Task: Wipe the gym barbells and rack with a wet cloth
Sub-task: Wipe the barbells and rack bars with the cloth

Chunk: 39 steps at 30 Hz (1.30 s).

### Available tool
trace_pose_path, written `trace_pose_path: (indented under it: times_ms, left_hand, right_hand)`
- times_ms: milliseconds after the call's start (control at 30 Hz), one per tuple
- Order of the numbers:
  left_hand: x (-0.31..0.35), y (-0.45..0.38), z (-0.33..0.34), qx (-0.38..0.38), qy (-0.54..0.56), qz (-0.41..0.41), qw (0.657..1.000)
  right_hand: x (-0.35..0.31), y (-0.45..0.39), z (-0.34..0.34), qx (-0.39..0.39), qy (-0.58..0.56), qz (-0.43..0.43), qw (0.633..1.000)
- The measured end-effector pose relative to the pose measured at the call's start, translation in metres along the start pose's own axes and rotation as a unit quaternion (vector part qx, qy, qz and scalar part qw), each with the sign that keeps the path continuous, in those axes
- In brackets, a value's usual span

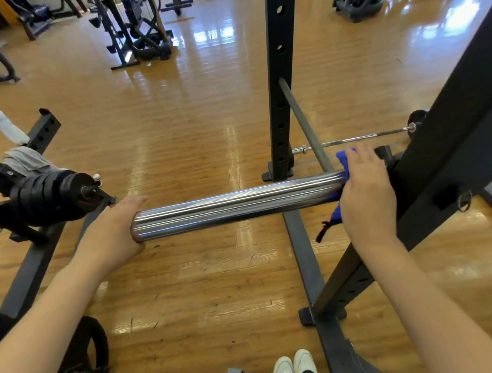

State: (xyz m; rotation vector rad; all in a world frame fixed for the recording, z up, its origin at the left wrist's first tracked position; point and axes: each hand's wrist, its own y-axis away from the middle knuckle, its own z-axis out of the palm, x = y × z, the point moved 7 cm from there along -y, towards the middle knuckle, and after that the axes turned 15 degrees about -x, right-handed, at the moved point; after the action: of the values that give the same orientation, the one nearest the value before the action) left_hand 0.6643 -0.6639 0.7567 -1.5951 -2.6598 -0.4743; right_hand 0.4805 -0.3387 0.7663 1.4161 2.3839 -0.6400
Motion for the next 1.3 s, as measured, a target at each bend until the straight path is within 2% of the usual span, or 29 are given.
trace_pose_path:
  times_ms: [133,200,300,400,600,867,1067,1300]
  left_hand:
    - [0.001,0.0,0.002,0.005,-0.006,0.01,1.0]
    - [0.0,-0.001,0.002,-0.002,-0.008,0.017,1.0]
    - [0.002,0.001,0.0,0.002,-0.01,0.015,1.0]
    - [0.003,0.003,0.001,0.008,-0.016,0.01,1.0]
    - [0.002,0.003,0.0,0.019,-0.035,0.017,0.999]
    - [0.003,0.004,0.001,0.019,-0.007,0.017,1.0]
    - [0.005,0.006,0.0,0.033,0.02,0.022,0.999]
    - [0.0,0.004,0.002,0.046,0.026,0.016,0.998]
  right_hand:
    - [0.01,0.045,0.011,0.039,-0.008,-0.01,0.999]
    - [0.008,0.048,0.009,0.032,-0.025,-0.001,0.999]
    - [0.002,0.025,0.001,-0.013,-0.063,0.014,0.998]
    - [-0.001,-0.01,-0.01,-0.019,-0.048,-0.004,0.999]
    - [-0.004,-0.009,0.0,0.077,0.004,-0.016,0.997]
    - [0.011,0.04,0.005,0.086,0.019,-0.056,0.995]
    - [0.001,-0.006,-0.009,0.047,-0.02,-0.051,0.997]
    - [0.009,0.037,0.008,0.114,0.005,-0.082,0.99]
